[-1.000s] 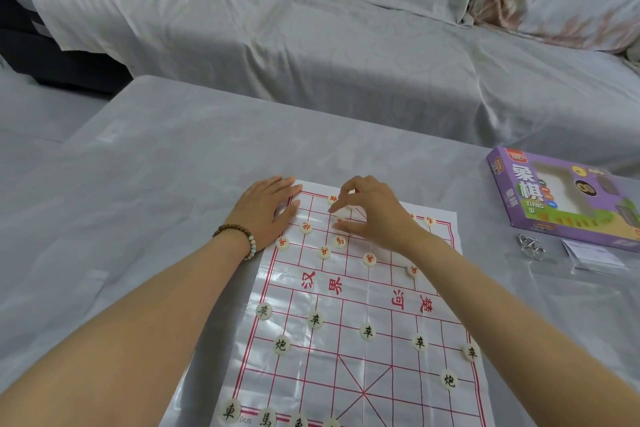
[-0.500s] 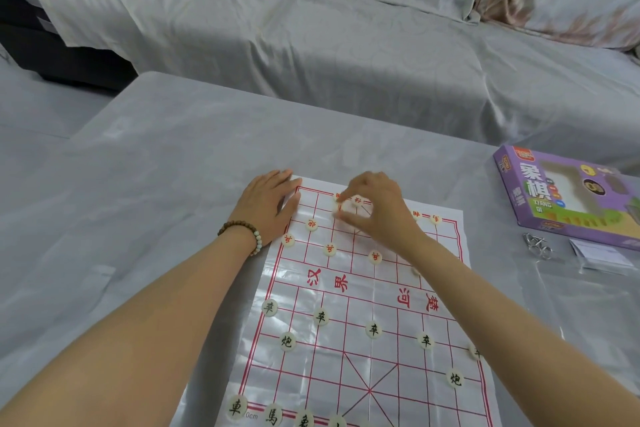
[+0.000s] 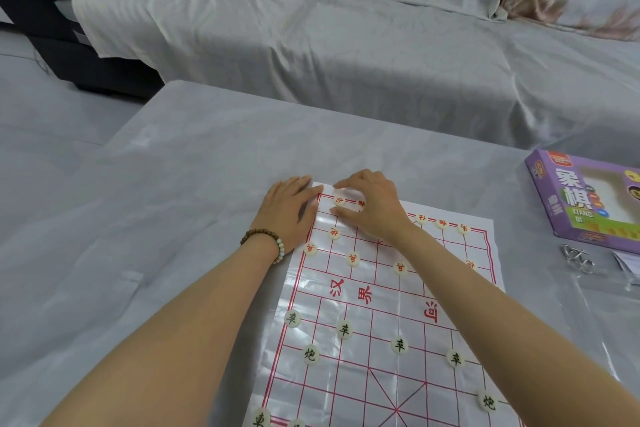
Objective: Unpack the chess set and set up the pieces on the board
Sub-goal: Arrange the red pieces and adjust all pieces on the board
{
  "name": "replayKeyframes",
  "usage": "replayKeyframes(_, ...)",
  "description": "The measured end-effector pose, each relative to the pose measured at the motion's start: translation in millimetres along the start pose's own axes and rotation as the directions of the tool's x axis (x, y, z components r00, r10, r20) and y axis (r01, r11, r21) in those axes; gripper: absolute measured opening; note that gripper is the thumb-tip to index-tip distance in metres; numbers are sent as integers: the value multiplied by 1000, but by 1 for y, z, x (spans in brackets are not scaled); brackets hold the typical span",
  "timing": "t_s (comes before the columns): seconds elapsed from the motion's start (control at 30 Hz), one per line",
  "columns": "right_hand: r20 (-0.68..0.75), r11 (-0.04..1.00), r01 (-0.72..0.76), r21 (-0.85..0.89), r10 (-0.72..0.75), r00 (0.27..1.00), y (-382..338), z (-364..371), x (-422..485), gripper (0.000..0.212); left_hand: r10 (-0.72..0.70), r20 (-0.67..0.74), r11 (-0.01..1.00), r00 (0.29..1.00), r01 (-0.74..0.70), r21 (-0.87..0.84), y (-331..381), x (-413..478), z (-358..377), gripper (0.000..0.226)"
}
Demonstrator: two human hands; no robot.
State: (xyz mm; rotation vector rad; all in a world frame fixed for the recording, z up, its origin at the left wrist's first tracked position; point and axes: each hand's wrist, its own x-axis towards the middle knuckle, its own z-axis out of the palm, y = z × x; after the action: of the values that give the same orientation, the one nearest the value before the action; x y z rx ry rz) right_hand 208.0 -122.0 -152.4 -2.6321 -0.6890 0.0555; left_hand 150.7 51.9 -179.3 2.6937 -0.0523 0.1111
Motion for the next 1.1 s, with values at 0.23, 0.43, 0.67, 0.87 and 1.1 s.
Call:
replayKeyframes(0.23,-12,997,-22,-77,21,1000,2,-4,-1,35,-15,13,1000,1000,15,18,1,0,0,43)
replayKeyframes(0.43,32,991,44,-129,-40,999,7,-12,0,26,-20,10,1000,1000,20,19,0,-1,0,43)
replayKeyframes(0.67,-79,993,-65,-98,57,995,-3,-2,5,30,-21,1,999,1000,21,25,2,-1,1,43)
replayKeyframes(0.87,-79,998,-46,-47,42,996,8,-5,-7,34,-24,15,999,1000,24,23,0,1,2,44)
replayKeyframes(1.1,-125,996,-82,-30,78,989,4,0,-2,26,-27,11,999,1000,27,23,0,0,1,44)
